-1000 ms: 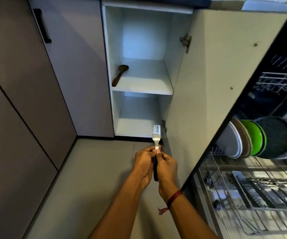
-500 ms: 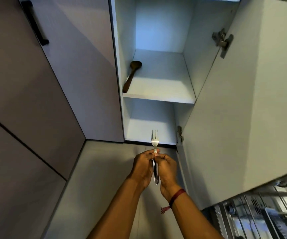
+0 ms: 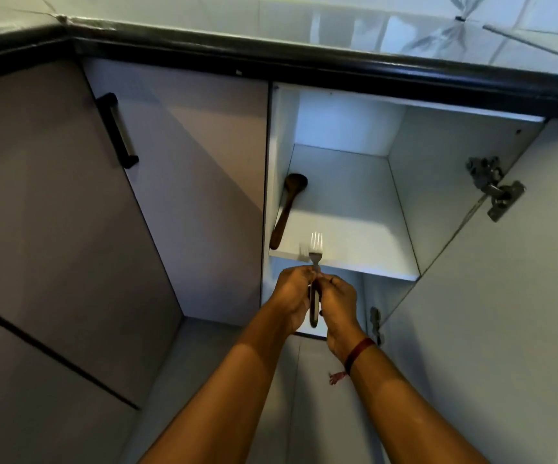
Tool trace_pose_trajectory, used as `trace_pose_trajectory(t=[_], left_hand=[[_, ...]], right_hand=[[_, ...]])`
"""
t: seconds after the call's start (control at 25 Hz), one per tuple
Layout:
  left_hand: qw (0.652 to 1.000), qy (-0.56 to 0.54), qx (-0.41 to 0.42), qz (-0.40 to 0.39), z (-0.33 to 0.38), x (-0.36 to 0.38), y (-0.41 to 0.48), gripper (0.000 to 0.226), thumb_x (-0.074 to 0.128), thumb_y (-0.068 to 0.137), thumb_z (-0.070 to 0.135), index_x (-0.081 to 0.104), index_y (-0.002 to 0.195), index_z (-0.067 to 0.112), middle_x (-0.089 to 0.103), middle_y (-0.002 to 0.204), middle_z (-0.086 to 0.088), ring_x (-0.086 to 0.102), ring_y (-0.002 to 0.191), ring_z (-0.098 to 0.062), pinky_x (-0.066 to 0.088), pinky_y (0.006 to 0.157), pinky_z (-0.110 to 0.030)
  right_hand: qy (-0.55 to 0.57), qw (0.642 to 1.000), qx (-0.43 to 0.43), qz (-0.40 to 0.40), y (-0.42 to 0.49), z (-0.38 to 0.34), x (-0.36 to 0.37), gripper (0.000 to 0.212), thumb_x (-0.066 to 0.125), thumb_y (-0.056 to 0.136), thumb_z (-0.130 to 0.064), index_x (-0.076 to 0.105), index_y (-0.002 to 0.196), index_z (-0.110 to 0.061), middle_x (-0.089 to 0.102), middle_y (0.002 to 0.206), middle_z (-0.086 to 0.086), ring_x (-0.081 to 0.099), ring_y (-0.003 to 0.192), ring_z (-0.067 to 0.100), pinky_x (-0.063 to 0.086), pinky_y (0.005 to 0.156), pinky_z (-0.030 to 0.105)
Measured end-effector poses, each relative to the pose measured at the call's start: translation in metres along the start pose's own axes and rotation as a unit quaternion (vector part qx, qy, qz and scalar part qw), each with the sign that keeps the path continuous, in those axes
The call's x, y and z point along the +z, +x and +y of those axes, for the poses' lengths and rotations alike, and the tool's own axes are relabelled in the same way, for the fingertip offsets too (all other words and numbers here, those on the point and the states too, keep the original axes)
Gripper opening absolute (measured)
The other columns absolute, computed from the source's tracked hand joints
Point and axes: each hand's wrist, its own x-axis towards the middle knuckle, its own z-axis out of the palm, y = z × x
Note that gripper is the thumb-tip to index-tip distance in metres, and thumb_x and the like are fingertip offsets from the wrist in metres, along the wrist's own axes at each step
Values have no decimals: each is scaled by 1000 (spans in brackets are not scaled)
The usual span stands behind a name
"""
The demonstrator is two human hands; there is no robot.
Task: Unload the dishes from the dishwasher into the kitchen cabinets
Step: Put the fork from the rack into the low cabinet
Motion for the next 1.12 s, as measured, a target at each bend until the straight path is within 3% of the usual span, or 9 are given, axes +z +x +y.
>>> trace_pose_trajectory(t=[0.16, 0.28, 0.4, 0.52, 0.68, 0.8, 0.96, 1.12], left_hand=[[997, 79, 5, -1, 36, 9, 31, 29, 43, 99, 14, 57, 124, 7, 65, 112, -13, 62, 104, -24, 51, 83, -34], [985, 156, 56, 45, 48, 1, 49, 31, 42, 97, 9, 57, 124, 15, 62, 116, -8, 58, 107, -22, 46, 87, -35], [981, 160, 69, 89, 50, -15, 66, 29, 44, 95, 3, 61, 118, 5, 60, 124, -22, 58, 114, -37, 46, 99, -44], [972, 185, 77, 123, 47, -33, 77, 26, 51, 93, 4, 65, 115, 3, 64, 121, -20, 64, 102, -30, 51, 89, -30], [896, 365, 206, 149, 40, -46, 74, 22, 56, 90, 3, 71, 106, 8, 68, 115, -7, 63, 104, -22, 47, 94, -23], [848, 434, 258, 162, 38, -53, 74, 19, 57, 91, 8, 71, 103, 7, 71, 110, -7, 64, 101, -21, 44, 85, -16], [798, 478, 308, 199, 36, -66, 71, 20, 56, 93, 16, 70, 83, 6, 70, 81, -5, 58, 67, -9, 34, 61, -4], [786, 487, 305, 226, 34, -72, 69, 26, 54, 94, 20, 63, 73, 10, 54, 66, 4, 44, 54, -3, 28, 55, -4]], right_hand=[[-13, 1000, 2, -15, 44, -32, 16, 21, 56, 92, -12, 70, 77, -18, 72, 82, 5, 67, 77, 23, 55, 68, 36], [-38, 999, 12, -14, 84, -49, 27, 18, 60, 88, -10, 68, 71, -13, 67, 78, 12, 61, 72, 27, 54, 68, 38], [-77, 997, 26, -1, 123, -58, 41, 14, 66, 88, -14, 67, 75, -7, 68, 87, 14, 66, 80, 30, 58, 68, 37], [-131, 991, 27, 3, 152, -60, 56, 13, 71, 87, -17, 68, 85, -5, 67, 91, 14, 63, 76, 28, 56, 59, 32], [-182, 983, 14, 1, 174, -54, 68, 18, 76, 82, -22, 68, 75, -8, 70, 93, 14, 68, 85, 32, 58, 80, 45], [-237, 971, -22, 18, 181, -52, 76, 24, 80, 77, -29, 73, 82, -6, 72, 92, 13, 68, 89, 32, 57, 84, 43], [-275, 957, -80, 45, 175, -48, 80, 26, 79, 79, -29, 76, 87, -5, 71, 87, 11, 66, 88, 28, 54, 78, 32], [-315, 939, -121, 64, 174, -40, 82, 27, 74, 83, -31, 77, 89, -5, 73, 89, 15, 67, 87, 32, 53, 78, 31]])
